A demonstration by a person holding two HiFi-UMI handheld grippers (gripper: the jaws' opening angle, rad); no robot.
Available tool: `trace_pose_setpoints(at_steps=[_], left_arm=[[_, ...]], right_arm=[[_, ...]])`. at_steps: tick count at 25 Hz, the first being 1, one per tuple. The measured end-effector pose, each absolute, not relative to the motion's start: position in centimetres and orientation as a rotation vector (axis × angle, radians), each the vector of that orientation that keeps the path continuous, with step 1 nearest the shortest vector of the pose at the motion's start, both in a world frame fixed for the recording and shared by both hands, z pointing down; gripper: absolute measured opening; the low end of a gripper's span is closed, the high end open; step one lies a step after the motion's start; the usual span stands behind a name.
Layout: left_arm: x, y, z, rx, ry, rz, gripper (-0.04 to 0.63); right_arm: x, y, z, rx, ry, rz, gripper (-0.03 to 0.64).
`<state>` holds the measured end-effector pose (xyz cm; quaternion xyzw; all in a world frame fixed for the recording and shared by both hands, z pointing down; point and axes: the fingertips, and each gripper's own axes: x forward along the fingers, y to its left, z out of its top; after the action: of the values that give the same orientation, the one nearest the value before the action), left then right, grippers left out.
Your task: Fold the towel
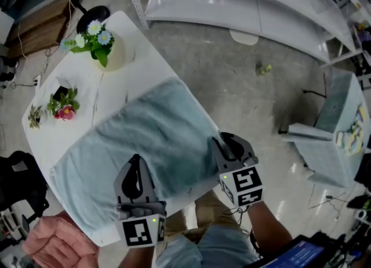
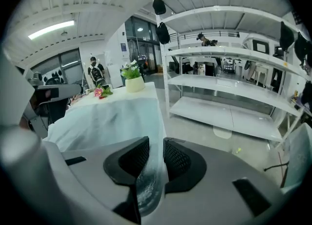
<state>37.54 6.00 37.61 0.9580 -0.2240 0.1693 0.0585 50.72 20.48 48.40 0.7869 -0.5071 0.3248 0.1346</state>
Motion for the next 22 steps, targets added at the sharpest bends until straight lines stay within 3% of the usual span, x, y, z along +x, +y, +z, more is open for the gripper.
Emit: trace_pose_setpoints(at_steps=[7, 10, 22], left_arm=[[37.5, 6.2, 37.4, 2.889, -0.672, 0.518, 0.005], [37.5, 5.5, 36.7, 2.903, -0.701, 0.484, 0.005], [36.9, 4.9, 34.0, 2.921, -0.742, 0.422, 0.005]], right_arm=[[50.9, 20.6, 49.9, 2.192, -1.371, 1.082, 0.102], [50.6, 20.2, 49.9, 2.178, -1.379, 1.117, 0.037], [50.6, 18.7, 45.5, 2.253, -1.423, 1.022, 0.032]])
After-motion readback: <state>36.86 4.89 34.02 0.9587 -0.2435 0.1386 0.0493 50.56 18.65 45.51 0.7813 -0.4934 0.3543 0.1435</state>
